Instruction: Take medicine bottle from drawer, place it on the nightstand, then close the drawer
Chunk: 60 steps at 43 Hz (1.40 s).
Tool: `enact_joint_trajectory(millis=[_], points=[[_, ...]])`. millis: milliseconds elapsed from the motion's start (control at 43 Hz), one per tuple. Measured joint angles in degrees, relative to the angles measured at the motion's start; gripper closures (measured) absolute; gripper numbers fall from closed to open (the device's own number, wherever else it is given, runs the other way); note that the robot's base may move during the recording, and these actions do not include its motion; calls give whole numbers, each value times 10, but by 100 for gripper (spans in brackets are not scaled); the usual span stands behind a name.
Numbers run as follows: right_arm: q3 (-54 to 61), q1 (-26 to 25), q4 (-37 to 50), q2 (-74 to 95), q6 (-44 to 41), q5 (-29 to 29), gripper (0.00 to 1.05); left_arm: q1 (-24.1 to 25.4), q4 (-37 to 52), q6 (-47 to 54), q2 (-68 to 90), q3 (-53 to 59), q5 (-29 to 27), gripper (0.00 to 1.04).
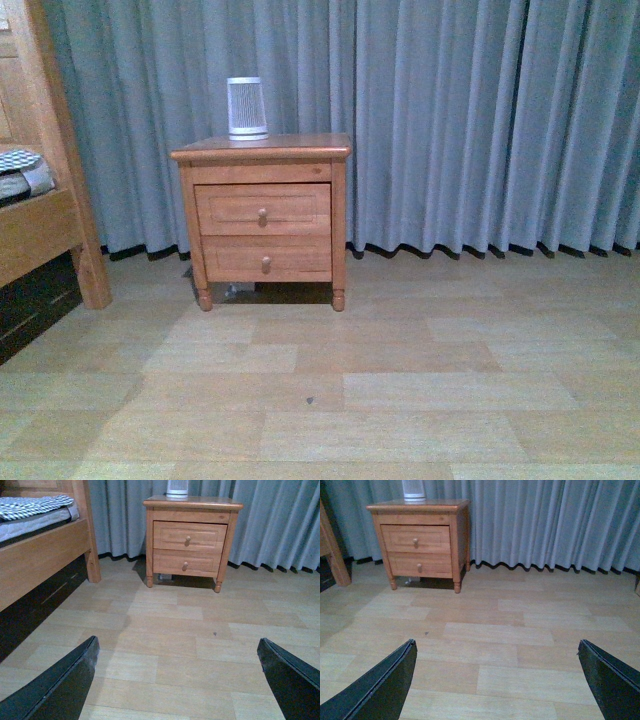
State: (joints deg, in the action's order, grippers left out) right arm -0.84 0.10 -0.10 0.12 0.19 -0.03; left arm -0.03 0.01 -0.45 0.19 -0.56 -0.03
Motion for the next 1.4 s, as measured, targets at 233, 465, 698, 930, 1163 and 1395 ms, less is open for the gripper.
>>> enact_joint_trajectory(millis=[233,465,698,930,1163,1395], points=[[0,0,0,0,0,0,7,0,0,0,0,0,0,7],[0,0,0,0,0,0,7,0,0,0,0,0,0,7],[0,0,0,0,0,0,7,0,0,0,0,0,0,7],[0,0,0,0,0,0,7,0,0,0,0,0,0,7],[0,0,0,0,0,0,7,0,0,0,0,0,0,7],[0,0,0,0,0,0,7,0,0,0,0,0,0,7]])
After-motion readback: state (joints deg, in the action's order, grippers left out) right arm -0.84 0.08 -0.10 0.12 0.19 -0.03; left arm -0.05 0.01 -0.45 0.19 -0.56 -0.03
